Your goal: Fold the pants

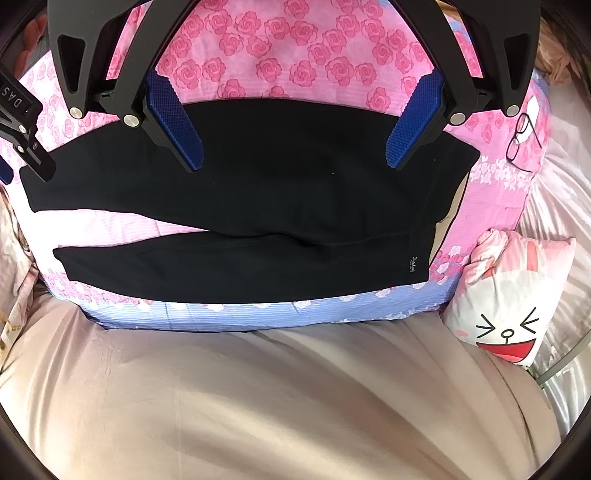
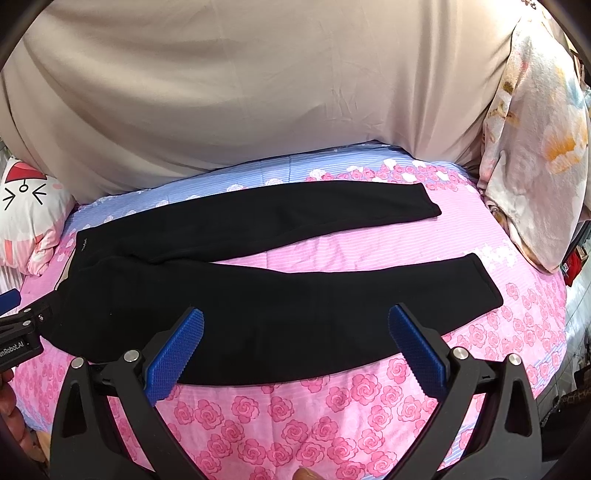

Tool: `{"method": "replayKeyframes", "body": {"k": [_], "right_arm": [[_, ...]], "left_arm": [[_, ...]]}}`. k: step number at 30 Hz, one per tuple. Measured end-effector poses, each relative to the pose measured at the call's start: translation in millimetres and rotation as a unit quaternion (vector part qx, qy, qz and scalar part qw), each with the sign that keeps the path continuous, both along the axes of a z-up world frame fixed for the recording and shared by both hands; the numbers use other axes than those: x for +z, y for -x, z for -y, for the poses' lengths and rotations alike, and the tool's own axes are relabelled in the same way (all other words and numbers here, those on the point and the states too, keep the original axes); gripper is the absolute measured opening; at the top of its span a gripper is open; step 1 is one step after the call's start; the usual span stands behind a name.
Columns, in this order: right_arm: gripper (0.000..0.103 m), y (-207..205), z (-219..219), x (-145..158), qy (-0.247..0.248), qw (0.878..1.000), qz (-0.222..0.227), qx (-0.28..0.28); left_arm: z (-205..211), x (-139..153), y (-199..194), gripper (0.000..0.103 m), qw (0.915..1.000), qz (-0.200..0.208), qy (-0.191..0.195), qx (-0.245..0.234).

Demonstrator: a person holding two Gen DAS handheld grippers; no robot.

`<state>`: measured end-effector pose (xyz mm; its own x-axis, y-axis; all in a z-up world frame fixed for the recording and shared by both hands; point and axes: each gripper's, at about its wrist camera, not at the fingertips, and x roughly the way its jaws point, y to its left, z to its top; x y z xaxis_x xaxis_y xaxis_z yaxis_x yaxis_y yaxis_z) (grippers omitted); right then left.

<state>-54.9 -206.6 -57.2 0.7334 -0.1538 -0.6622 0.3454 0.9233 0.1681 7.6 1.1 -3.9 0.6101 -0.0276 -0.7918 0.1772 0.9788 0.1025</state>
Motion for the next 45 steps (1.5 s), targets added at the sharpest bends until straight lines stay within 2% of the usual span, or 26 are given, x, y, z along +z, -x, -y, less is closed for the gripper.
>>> {"method": "replayKeyframes", "body": {"k": [18, 22, 27, 30, 33, 34, 39, 42, 45], "right_arm": [[0.098, -8.5, 0.9, -6.8, -0.002, 1.0, -0.013, 0.006], [0.098, -20.1, 8.4, -9.5, -0.002, 1.0, -0.02, 0.011], [0.098, -44.7, 26.1, -14.7, -0.004, 0.999, -0.028, 0.016], [0.098, -74.5, 48.5, -23.0, 0.016, 0.999, -0.033, 0.015], [0.098, -111.1, 78.9, -38.4, 0.043, 0.998, -0.047, 0.009], [0.098, -122.4, 93.8, -45.4, 0.038, 0.998, -0.048, 0.004], [0.098, -175.0, 178.6, -68.4, -0.019, 0.999, -0.045, 0.011], [0.098, -199.9, 239.9, -78.0, -0.029, 0.998, -0.045, -0.021], [0.098, -220.6, 294.6, -93.5, -0.039, 0.996, -0.061, -0.05]], "left_arm": [[4.7, -7.8, -11.7, 0.098, 1.0, -0.008, 0.0, 0.002], [-3.1, -14.5, -23.9, 0.098, 0.9999, -0.011, 0.001, 0.01], [-30.4, -25.7, -63.7, 0.098, 0.9992, -0.013, 0.014, 0.034], [-54.4, -37.5, -103.6, 0.098, 0.998, -0.021, 0.015, 0.058], [-82.4, -52.4, -152.0, 0.098, 0.9967, -0.011, -0.008, 0.08], [-92.0, -57.2, -168.1, 0.098, 0.9958, -0.009, -0.018, 0.089], [-149.7, -83.3, -252.2, 0.098, 0.9928, -0.019, -0.015, 0.117], [-183.6, -91.9, -287.9, 0.098, 0.9901, -0.025, 0.007, 0.138], [-211.9, -102.9, -315.6, 0.098, 0.9869, -0.035, 0.002, 0.157]]}}
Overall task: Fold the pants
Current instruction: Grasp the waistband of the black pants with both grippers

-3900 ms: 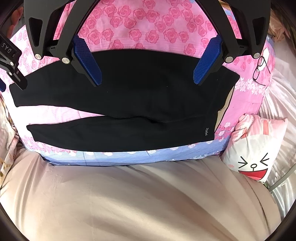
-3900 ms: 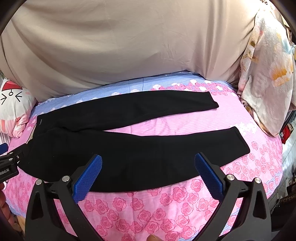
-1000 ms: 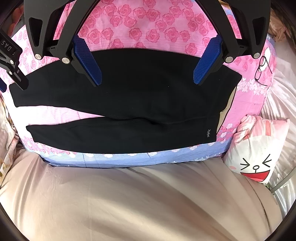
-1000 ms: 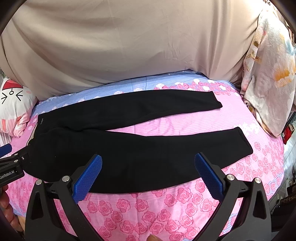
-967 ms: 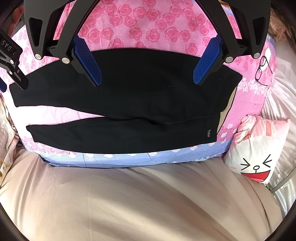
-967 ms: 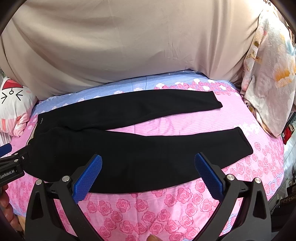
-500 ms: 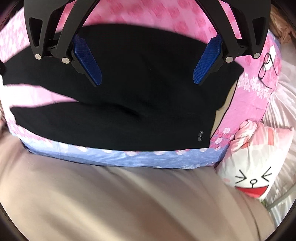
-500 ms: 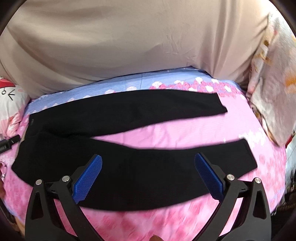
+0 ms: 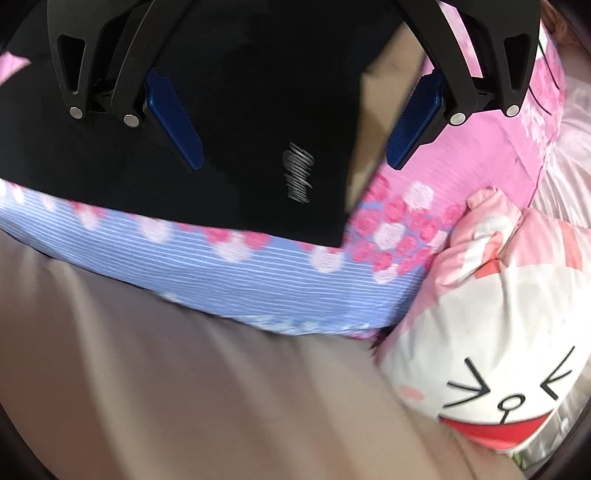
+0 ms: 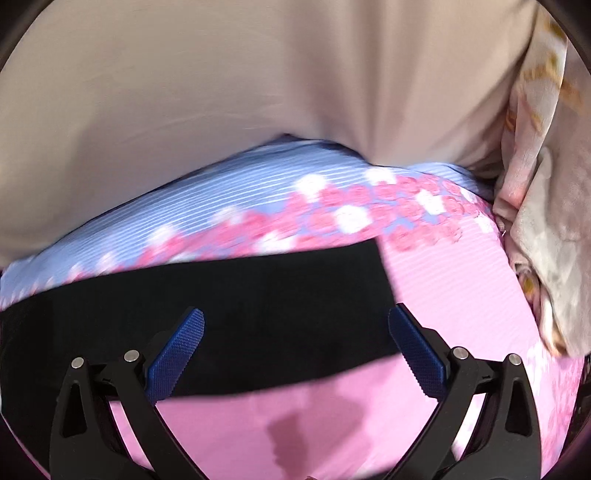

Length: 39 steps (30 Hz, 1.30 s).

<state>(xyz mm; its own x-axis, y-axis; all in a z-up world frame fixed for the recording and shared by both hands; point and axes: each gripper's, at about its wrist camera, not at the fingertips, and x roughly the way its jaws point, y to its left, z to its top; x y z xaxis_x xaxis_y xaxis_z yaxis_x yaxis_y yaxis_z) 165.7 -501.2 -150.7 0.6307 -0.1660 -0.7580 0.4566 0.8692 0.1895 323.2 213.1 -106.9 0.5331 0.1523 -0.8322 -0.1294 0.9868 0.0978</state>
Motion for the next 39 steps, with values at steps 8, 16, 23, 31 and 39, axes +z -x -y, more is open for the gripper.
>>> {"method": "replayKeyframes", "body": {"k": [8, 16, 23, 31, 39], "right_arm": [[0.098, -45.0, 61.9, -33.4, -0.01, 0.999, -0.03, 0.008], [0.08, -73.9, 76.1, -61.2, -0.029, 0.997, -0.063, 0.023], [0.076, -74.0, 77.3, -67.2, -0.008, 0.999, -0.038, 0.026], [0.037, -65.3, 64.5, -61.5, 0.011, 0.999, -0.036, 0.021], [0.016, -65.5, 41.2, -51.1, 0.028, 0.999, -0.039, 0.025]], "left_arm": [[-45.2, -29.4, -44.8, 0.098, 0.9994, -0.025, 0.004, 0.026], [-53.0, -58.7, -66.2, 0.098, 0.9987, -0.044, 0.027, -0.001], [-67.9, -69.3, -74.6, 0.098, 0.9979, -0.045, 0.043, -0.019], [-64.0, -78.9, -106.3, 0.097, 0.9953, -0.05, 0.064, -0.052], [-37.5, -69.7, -92.3, 0.025, 0.9932, -0.042, 0.027, -0.106]]}}
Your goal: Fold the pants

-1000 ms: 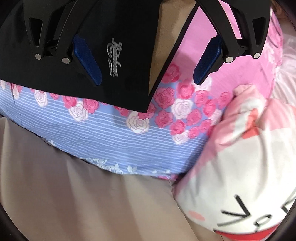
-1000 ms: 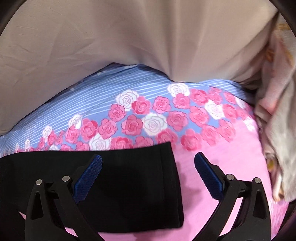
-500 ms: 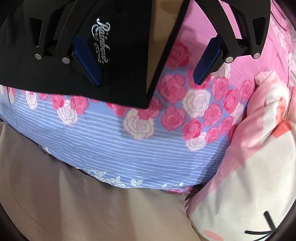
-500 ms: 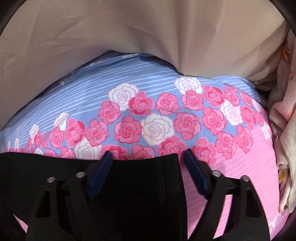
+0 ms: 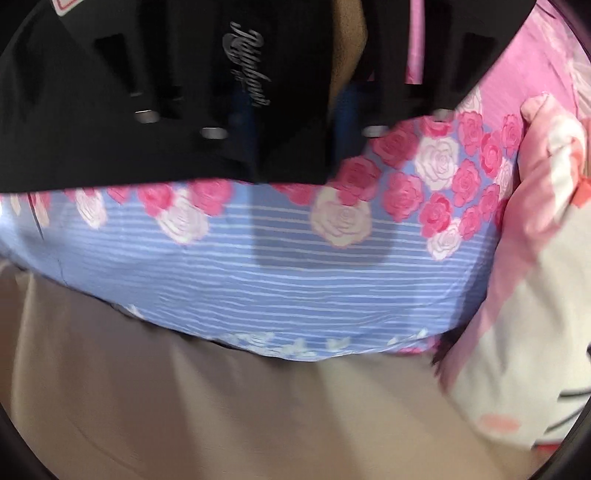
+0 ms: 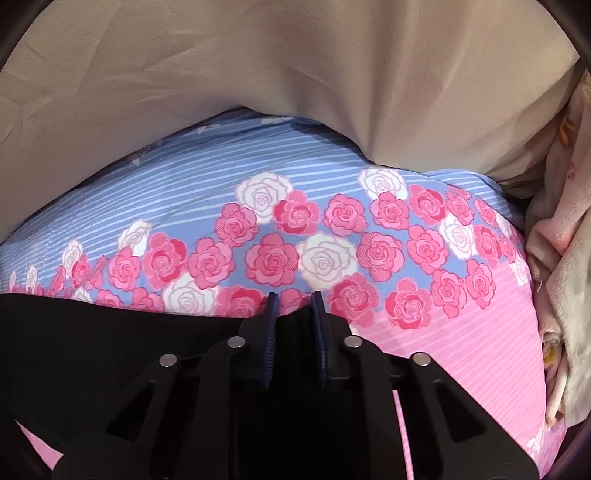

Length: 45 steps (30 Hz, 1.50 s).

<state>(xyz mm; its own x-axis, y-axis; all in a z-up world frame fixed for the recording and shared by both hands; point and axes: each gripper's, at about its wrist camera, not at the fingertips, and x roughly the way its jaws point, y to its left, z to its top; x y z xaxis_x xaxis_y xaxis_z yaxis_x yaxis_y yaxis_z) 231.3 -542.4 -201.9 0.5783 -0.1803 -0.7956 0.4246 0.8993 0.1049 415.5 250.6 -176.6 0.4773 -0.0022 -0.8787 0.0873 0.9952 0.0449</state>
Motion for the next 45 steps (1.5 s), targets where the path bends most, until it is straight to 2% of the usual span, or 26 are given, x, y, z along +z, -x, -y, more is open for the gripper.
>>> {"method": "replayKeyframes", "body": {"k": [2, 4, 7, 10, 13, 17, 21, 27, 30, 35, 36, 38, 39, 41, 42, 45], "right_arm": [[0.016, 7.7, -5.2, 8.8, -0.002, 1.0, 0.013, -0.003], [0.016, 17.8, -6.4, 17.9, -0.01, 1.0, 0.029, -0.002], [0.016, 37.9, -7.9, 38.9, -0.014, 0.998, 0.055, 0.004], [0.015, 64.3, -10.2, 70.6, -0.015, 0.996, 0.086, 0.015], [0.015, 97.9, -15.9, 103.5, -0.006, 0.993, 0.116, 0.038], [0.015, 133.8, -21.8, 133.3, 0.003, 0.988, 0.138, 0.063], [0.015, 169.8, -30.1, 149.4, 0.002, 0.985, 0.151, 0.08], [0.015, 208.3, -44.2, 154.1, -0.003, 0.985, 0.148, 0.085], [0.015, 215.4, -44.6, 150.0, -0.007, 0.988, 0.136, 0.076], [0.015, 201.9, -48.7, 163.9, 0.001, 0.988, 0.137, 0.071], [0.015, 201.3, -50.3, 172.6, 0.002, 0.986, 0.148, 0.072], [0.013, 214.4, -54.8, 202.1, 0.008, 0.977, 0.199, 0.077], [0.008, 222.6, -55.3, 210.8, 0.011, 0.974, 0.213, 0.078], [0.008, 247.5, -57.8, 219.8, 0.024, 0.972, 0.218, 0.085], [0.008, 255.7, -59.3, 214.9, 0.032, 0.975, 0.203, 0.087], [0.008, 276.7, -47.7, 158.1, 0.006, 0.99, 0.128, 0.056]], "left_arm": [[9.4, 6.5, 7.3, 0.024, 0.9997, 0.012, -0.021, -0.006], [11.1, 14.5, 15.4, 0.024, 0.9994, 0.027, -0.02, -0.004], [2.1, 35.7, 32.2, 0.024, 0.9988, 0.047, 0.005, 0.01], [-8.2, 66.6, 61.0, 0.024, 0.9961, 0.071, 0.047, 0.025], [-10.5, 99.5, 102.1, 0.024, 0.9934, 0.09, 0.066, 0.024], [-2.3, 132.6, 162.0, 0.024, 0.994, 0.095, 0.054, 0.001], [3.4, 149.4, 219.2, 0.025, 0.9951, 0.088, 0.037, -0.027], [-8.7, 149.0, 303.4, 0.025, 0.9968, 0.068, 0.035, -0.025], [-20.7, 134.3, 329.0, 0.025, 0.9984, 0.049, 0.028, -0.01], [-37.7, 99.1, 332.5, 0.026, 0.9993, 0.012, 0.028, 0.021], [-37.6, 96.5, 329.1, 0.026, 0.9994, 0.011, 0.024, 0.021], [-38.3, 97.3, 325.4, 0.026, 0.9994, 0.02, 0.021, 0.017], [-39.3, 100.9, 325.4, 0.026, 0.9993, 0.027, 0.021, 0.014], [-40.6, 105.8, 329.4, 0.026, 0.9993, 0.036, 0.012, 0.004], [-40.0, 104.9, 332.3, 0.027, 0.9993, 0.038, 0.002, -0.007], [-37.8, 76.4, 338.7, 0.03, 0.9986, 0.005, -0.044, -0.03]]}}
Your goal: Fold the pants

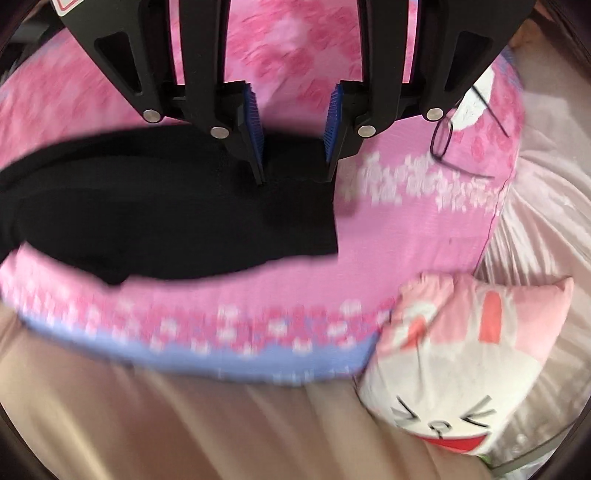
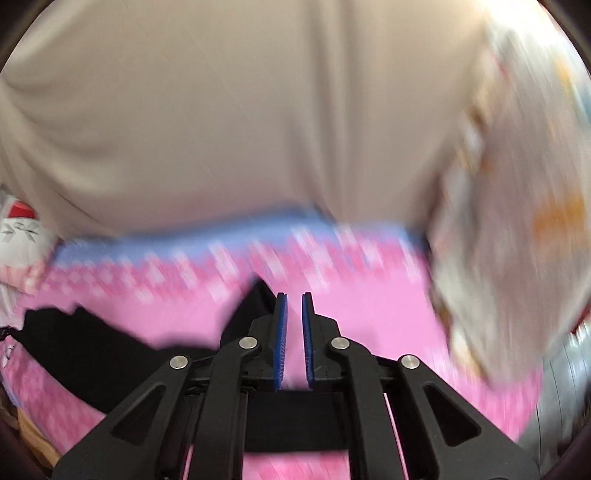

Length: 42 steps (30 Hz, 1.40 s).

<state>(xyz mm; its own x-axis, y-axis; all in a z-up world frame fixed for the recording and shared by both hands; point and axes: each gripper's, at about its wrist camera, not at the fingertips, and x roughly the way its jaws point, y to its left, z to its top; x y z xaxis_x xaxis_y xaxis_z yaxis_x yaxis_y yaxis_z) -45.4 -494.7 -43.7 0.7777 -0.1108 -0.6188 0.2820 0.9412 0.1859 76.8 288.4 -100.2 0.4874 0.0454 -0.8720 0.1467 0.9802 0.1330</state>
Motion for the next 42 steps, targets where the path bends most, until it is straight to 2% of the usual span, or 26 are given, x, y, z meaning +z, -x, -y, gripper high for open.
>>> {"method": "replayKeyframes", "body": {"k": [1, 4, 5, 6, 8, 10, 12, 14, 15, 16, 17, 19, 21, 22, 24, 25, 27, 29, 31, 33, 35, 37, 38, 39, 40, 42], "right_arm": [[0.008, 8.9, 9.6, -35.1, -0.032, 0.998, -0.039, -0.023], [0.008, 25.5, 19.3, -88.8, -0.093, 0.988, -0.095, -0.076], [0.01, 30.7, 18.5, -98.4, -0.109, 0.985, -0.097, -0.088], [0.014, 33.7, 16.0, -102.5, -0.12, 0.984, -0.093, -0.093], [0.02, 28.6, 12.7, -110.3, -0.156, 0.98, -0.089, -0.081], [0.06, 11.7, 10.1, -116.1, -0.173, 0.978, -0.089, -0.074], [0.063, -7.1, 10.5, -119.4, -0.175, 0.978, -0.09, -0.073], [0.063, -40.4, 17.6, -129.6, -0.185, 0.975, -0.103, -0.07], [0.062, -57.1, 21.5, -135.9, -0.192, 0.972, -0.112, -0.071], [0.062, -65.6, 24.9, -141.2, -0.194, 0.971, -0.12, -0.073], [0.062, -79.1, 29.5, -148.6, -0.189, 0.97, -0.133, -0.08], [0.062, -96.9, 39.9, -164.1, -0.186, 0.965, -0.16, -0.093], [0.063, -110.1, 45.6, -176.7, -0.203, 0.959, -0.172, -0.099], [0.045, -114.5, 43.6, -173.0, -0.186, 0.965, -0.157, -0.096], [0.019, -122.7, 36.4, -169.7, -0.161, 0.969, -0.168, -0.083], [0.012, -125.7, 32.5, -166.0, -0.164, 0.971, -0.162, -0.068], [0.012, -123.1, 23.3, -145.9, -0.143, 0.977, -0.145, -0.057], [0.012, -98.6, 14.0, -100.7, -0.138, 0.985, -0.097, -0.043], [0.012, -63.7, 11.9, -66.3, -0.132, 0.988, -0.068, -0.045], [0.012, -28.1, 14.9, -55.4, -0.132, 0.987, -0.063, -0.065], [0.012, -5.4, 23.0, -85.5, -0.124, 0.984, -0.099, -0.082], [0.012, 2.7, 36.4, -152.9, -0.191, 0.967, -0.137, -0.093], [0.013, 4.8, 39.1, -180.1, -0.201, 0.963, -0.151, -0.097], [0.013, 7.2, 39.4, -192.1, -0.207, 0.963, -0.144, -0.092], [0.015, 12.8, 39.7, -192.3, -0.209, 0.967, -0.115, -0.092], [0.022, 16.1, 42.9, -189.8, -0.237, 0.961, -0.109, -0.097]], "left_arm": [[-0.8, -15.3, 1.4, 0.031, 0.9998, -0.017, -0.012, -0.001], [-12.8, -63.6, 8.6, 0.042, 0.9965, -0.064, -0.047, 0.025], [-20.7, -73.5, 12.2, 0.047, 0.9953, -0.078, -0.041, 0.042], [-29.5, -77.9, 17.9, 0.047, 0.994, -0.083, -0.035, 0.063], [-38.9, -70.5, 28.1, 0.048, 0.9933, -0.07, -0.029, 0.087], [-48.7, -58.1, 38.3, 0.052, 0.989, -0.046, -0.066, 0.124], [-68.0, -37.6, 48.4, 0.057, 0.9789, -0.032, -0.086, 0.183], [-69.0, -10.5, 54.5, 0.056, 0.9734, -0.004, -0.089, 0.211], [-62.4, 3.6, 55.9, 0.056, 0.9739, 0.012, -0.087, 0.209], [-46.6, 23.7, 56.9, 0.056, 0.9758, 0.04, -0.076, 0.201], [-27.0, 39.7, 56.7, 0.061, 0.9767, 0.061, -0.071, 0.193], [12.6, 59.4, 55.2, 0.075, 0.9773, 0.093, -0.059, 0.181], [67.8, 72.3, 50.1, 0.078, 0.9807, 0.115, -0.044, 0.152], [93.6, 73.1, 47.5, 0.078, 0.9829, 0.12, -0.03, 0.136], [152.5, 69.4, 43.0, 0.078, 0.9883, 0.115, 0.0, 0.1], [175.0, 66.9, 42.0, 0.078, 0.9901, 0.11, 0.02, 0.085], [234.8, 58.5, 38.6, 0.078, 0.993, 0.088, 0.063, 0.048], [278.0, 51.2, 35.8, 0.078, 0.9936, 0.074, 0.084, 0.015], [313.8, 45.0, 40.0, 0.078, 0.9946, 0.058, 0.085, -0.012], [350.8, 39.3, 46.6, 0.078, 0.9944, 0.045, 0.085, -0.044], [374.5, 31.6, 53.3, 0.078, 0.9931, 0.023, 0.093, -0.067], [392.0, 21.0, 58.1, 0.078, 0.9914, 0.0, 0.102, -0.082], [397.2, 17.5, 63.6, 0.078, 0.9907, -0.005, 0.106, -0.085], [405.5, 13.7, 66.5, 0.078, 0.9904, -0.012, 0.106, -0.088], [411.2, 10.4, 67.8, 0.078, 0.9902, -0.022, 0.106, -0.088], [414.8, 9.6, 72.1, 0.078, 0.9898, -0.033, 0.109, -0.085]]}}
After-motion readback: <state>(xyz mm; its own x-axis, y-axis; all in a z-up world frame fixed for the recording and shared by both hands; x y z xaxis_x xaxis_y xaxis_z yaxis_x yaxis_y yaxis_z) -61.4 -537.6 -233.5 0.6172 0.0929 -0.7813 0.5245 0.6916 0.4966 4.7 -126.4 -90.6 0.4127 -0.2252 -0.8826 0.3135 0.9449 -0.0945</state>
